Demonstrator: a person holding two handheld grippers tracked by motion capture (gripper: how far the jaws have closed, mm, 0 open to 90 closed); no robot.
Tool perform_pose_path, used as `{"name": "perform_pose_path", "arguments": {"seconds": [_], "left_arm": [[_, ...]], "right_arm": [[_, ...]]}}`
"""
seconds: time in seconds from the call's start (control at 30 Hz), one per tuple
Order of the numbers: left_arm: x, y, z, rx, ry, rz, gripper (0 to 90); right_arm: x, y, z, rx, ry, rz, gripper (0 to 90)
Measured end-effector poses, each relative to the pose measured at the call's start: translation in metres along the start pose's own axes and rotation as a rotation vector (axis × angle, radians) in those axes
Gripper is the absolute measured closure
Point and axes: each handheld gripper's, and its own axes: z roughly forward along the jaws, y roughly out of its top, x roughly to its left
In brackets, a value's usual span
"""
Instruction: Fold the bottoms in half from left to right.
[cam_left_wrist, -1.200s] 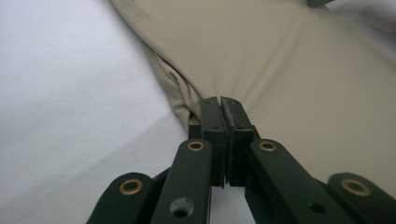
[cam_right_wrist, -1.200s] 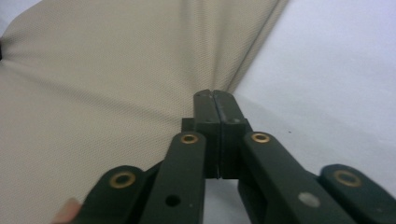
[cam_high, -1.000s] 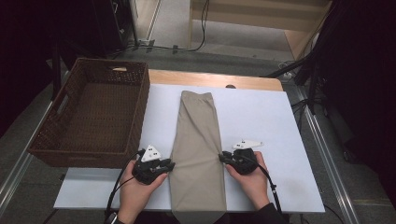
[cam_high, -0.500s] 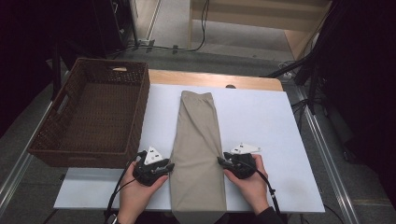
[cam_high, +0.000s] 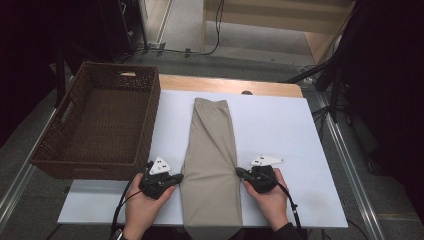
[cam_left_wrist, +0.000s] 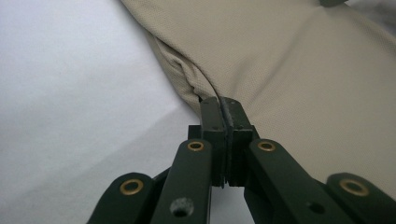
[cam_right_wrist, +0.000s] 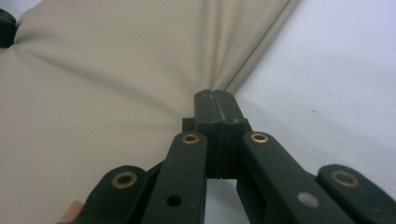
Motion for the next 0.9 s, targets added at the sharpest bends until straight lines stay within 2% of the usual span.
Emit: {"name": "perform_pose_path", "arguments": {"seconds": [0.17,0.3,0.4,0.43,0.5,0.57,0.63,0.7,0.73,0.8,0.9], "left_arm": [[0.003,-0.002,-0.003,0.004,-0.016,-0.012,89.5],[0.003,-0.003,-0.005,0.001,-0.016,-0.010,89.4],[0.002,-0.004,-0.006,-0.019,-0.038,0.020,88.1],[0.002,-0.004,-0.007,-0.039,-0.031,0.030,83.9],[0.000,-0.002,-0.008,-0.072,-0.030,0.021,69.1],[-0.002,0.002,-0.008,-0.089,-0.025,0.018,67.8],[-0.005,0.005,-0.006,-0.103,-0.021,0.032,68.5],[-0.006,0.006,-0.004,-0.103,-0.009,0.048,77.4],[-0.005,0.007,-0.001,-0.089,-0.026,0.043,81.7],[-0.004,0.006,0.002,-0.066,-0.029,0.046,87.6],[-0.003,0.003,0.005,-0.040,-0.015,0.048,88.6]], "right_arm": [[-0.003,-0.003,-0.003,-0.005,0.017,0.009,87.9],[-0.004,-0.003,-0.003,-0.011,0.012,0.004,86.8],[-0.007,0.000,-0.003,-0.005,0.007,0.008,70.2],[-0.011,0.005,-0.002,0.000,0.010,-0.007,66.3],[-0.017,0.019,-0.003,-0.020,0.002,-0.028,66.3],[-0.025,0.038,-0.001,-0.033,0.012,-0.022,66.4],[-0.031,0.055,0.006,-0.034,0.001,-0.028,68.1],[-0.038,0.074,0.018,-0.032,-0.025,-0.032,70.6],[-0.040,0.079,0.023,-0.031,-0.030,-0.026,70.7],[-0.049,0.092,0.039,-0.014,-0.055,-0.005,70.7],[-0.060,0.102,0.058,0.004,-0.071,0.045,65.5]]}}
